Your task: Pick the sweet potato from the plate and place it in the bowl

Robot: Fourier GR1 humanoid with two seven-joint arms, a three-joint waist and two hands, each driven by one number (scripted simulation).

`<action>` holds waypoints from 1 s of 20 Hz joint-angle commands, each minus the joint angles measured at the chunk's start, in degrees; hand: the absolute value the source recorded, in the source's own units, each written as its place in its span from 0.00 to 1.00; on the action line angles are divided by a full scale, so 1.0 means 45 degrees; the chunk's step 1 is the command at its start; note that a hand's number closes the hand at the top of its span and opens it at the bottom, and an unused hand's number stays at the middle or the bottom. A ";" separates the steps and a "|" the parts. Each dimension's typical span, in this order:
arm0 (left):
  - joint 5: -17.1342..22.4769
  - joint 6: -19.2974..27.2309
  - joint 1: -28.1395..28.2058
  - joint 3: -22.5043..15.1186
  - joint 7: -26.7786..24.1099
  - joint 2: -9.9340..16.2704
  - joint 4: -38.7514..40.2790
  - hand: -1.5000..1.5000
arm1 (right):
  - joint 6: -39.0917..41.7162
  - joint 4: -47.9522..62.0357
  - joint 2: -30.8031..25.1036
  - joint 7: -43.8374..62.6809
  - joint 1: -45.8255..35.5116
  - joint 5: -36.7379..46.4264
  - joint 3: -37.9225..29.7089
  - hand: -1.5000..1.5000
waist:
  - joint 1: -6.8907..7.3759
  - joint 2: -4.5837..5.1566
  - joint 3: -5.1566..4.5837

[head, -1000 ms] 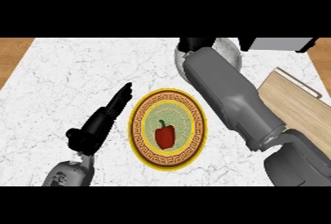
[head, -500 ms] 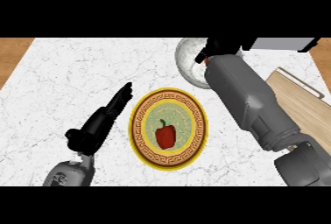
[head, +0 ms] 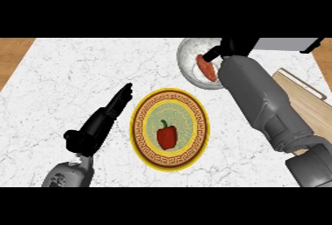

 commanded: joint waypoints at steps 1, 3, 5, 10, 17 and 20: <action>0.0248 -0.0287 -0.0008 0.0344 -0.0112 0.0272 -0.0024 0.50 | -0.1723 -0.0305 -0.0189 -0.0113 -0.0186 -0.0150 -0.0503 0.00 | -0.0122 -0.0077 -0.0006; 0.0077 -0.0087 0.0310 -0.0087 0.0196 -0.0024 -0.0448 0.50 | -0.2813 -0.0474 -0.0521 -0.0433 0.0141 -0.0533 -0.1057 0.00 | -0.0026 -0.0054 0.0003; 0.0459 -0.0361 -0.0015 0.0557 0.0051 0.0294 0.0142 0.50 | -0.3226 -0.0799 -0.1038 -0.0698 0.0111 -0.0766 -0.1432 0.00 | -0.0191 -0.0065 -0.0002; -0.0215 0.0321 0.0251 0.0362 0.0024 -0.0029 0.0058 0.50 | -0.4129 -0.2407 -0.0567 -0.1343 0.2041 -0.1689 -0.2266 0.00 | -0.0688 -0.0291 -0.0006; 0.0186 0.0129 0.0266 0.0929 0.0168 0.0242 -0.0062 0.50 | -0.3197 -0.6375 -0.2153 -0.2642 0.5606 -0.2938 -0.2874 0.00 | -0.1215 -0.0465 -0.0009; 0.0178 0.0026 0.1026 0.0852 -0.0176 0.0283 -0.0170 0.50 | -0.2939 -0.8700 -0.2549 -0.2605 0.7380 -0.3364 -0.2905 0.00 | -0.1309 -0.0522 -0.0019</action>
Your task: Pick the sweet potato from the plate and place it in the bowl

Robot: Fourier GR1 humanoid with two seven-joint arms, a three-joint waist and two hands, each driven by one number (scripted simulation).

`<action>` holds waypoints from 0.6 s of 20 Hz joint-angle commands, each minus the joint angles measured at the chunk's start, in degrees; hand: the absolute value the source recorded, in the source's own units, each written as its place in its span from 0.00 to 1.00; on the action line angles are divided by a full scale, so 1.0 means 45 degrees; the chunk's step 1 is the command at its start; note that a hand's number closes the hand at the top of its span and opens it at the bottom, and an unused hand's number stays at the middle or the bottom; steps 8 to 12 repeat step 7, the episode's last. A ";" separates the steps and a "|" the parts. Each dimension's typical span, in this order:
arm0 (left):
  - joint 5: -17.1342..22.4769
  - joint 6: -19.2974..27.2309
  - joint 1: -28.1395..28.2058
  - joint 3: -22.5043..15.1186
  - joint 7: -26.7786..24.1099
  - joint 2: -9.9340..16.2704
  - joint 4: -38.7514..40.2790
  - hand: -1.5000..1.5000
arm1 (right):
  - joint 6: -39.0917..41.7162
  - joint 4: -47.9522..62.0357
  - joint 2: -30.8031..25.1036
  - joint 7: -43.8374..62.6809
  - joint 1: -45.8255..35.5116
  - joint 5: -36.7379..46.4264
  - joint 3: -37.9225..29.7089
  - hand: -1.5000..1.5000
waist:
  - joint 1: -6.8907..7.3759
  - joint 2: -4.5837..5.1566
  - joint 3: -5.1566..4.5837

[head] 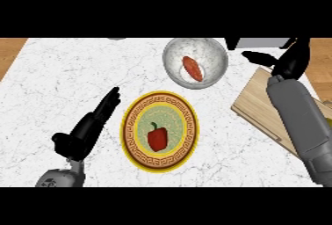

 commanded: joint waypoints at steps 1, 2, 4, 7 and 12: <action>0.0177 -0.0180 -0.0318 0.0189 0.0480 0.0186 -0.0269 0.50 | 0.0347 -0.2887 -0.0557 -0.0480 0.2965 -0.0749 -0.0170 0.00 | -0.0203 -0.0046 0.0000; -0.0042 0.0132 -0.0420 0.0050 0.1070 0.0068 -0.0711 0.50 | 0.0894 -0.3777 -0.1211 -0.0133 0.3073 -0.0779 -0.0191 0.00 | -0.0106 -0.0038 -0.0002; 0.0086 -0.0179 0.0148 0.0171 0.0079 0.0174 -0.0386 0.50 | 0.1724 -0.5445 -0.1166 -0.0440 0.4728 -0.1534 -0.0173 0.00 | -0.0033 0.0005 -0.0005; -0.0052 -0.0148 0.0162 0.0108 -0.0129 0.0024 -0.0065 0.50 | 0.2193 -0.7948 -0.1577 -0.0026 0.6572 -0.1822 -0.0168 0.00 | 0.0047 0.0043 -0.0012; -0.0052 -0.0148 0.0162 0.0108 -0.0129 0.0024 -0.0065 0.50 | 0.2193 -0.7948 -0.1577 -0.0026 0.6572 -0.1822 -0.0168 0.00 | 0.0047 0.0043 -0.0012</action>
